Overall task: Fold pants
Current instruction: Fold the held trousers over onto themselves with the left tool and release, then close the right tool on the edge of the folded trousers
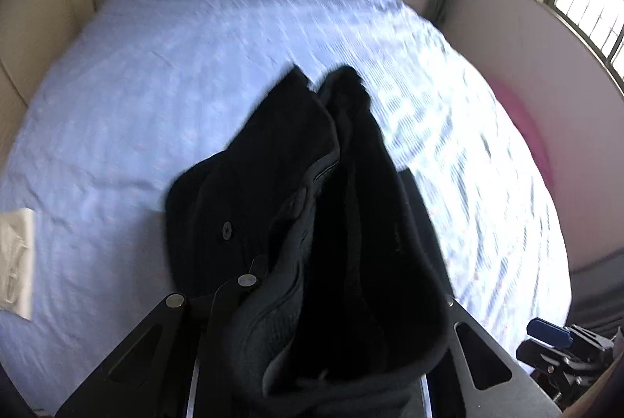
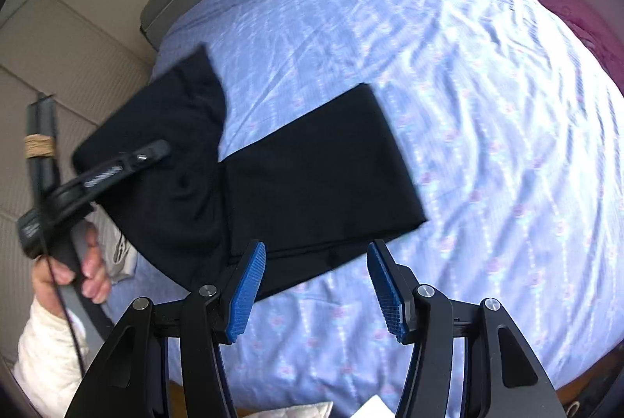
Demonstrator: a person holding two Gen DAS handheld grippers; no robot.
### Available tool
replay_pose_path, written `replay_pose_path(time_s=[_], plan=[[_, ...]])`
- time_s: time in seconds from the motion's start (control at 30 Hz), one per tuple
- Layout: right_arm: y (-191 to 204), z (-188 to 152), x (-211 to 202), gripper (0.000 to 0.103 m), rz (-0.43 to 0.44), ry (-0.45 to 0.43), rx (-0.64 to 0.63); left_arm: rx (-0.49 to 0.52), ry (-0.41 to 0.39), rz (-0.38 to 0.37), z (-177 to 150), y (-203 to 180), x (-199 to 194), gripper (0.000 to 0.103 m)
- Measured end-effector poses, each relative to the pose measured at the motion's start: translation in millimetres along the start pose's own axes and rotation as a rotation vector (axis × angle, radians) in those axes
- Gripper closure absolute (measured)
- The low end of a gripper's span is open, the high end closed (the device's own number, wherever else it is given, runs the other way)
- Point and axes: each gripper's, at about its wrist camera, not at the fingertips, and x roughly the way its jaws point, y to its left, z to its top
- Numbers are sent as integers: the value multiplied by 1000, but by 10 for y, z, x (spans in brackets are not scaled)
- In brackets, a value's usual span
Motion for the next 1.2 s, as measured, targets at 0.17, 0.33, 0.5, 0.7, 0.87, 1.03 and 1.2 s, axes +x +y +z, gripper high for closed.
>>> replay_pose_path(time_s=[0.17, 0.33, 0.5, 0.7, 0.87, 1.03, 1.2], plan=[[-477, 46, -102, 47, -9, 1, 62, 22, 136, 41, -20, -474, 618, 84], [-925, 112, -176, 47, -31, -5, 113, 42, 217, 108, -131, -887, 1065, 83], [-1188, 189, -176, 47, -42, 4, 141, 44, 317, 112, -274, -1116, 1352, 27], [-1182, 339, -138, 47, -33, 11, 83, -40, 260, 76, -291, -971, 1000, 16], [-999, 423, 9, 47, -17, 38, 2, -161, 179, 127, -422, -367, 516, 13], [-748, 465, 298, 47, 7, 85, -95, -259, 156, 249, -815, 326, 147, 13], [-459, 510, 717, 47, -4, 151, -209, -328, 170, 310, -1223, 756, -9, 13]])
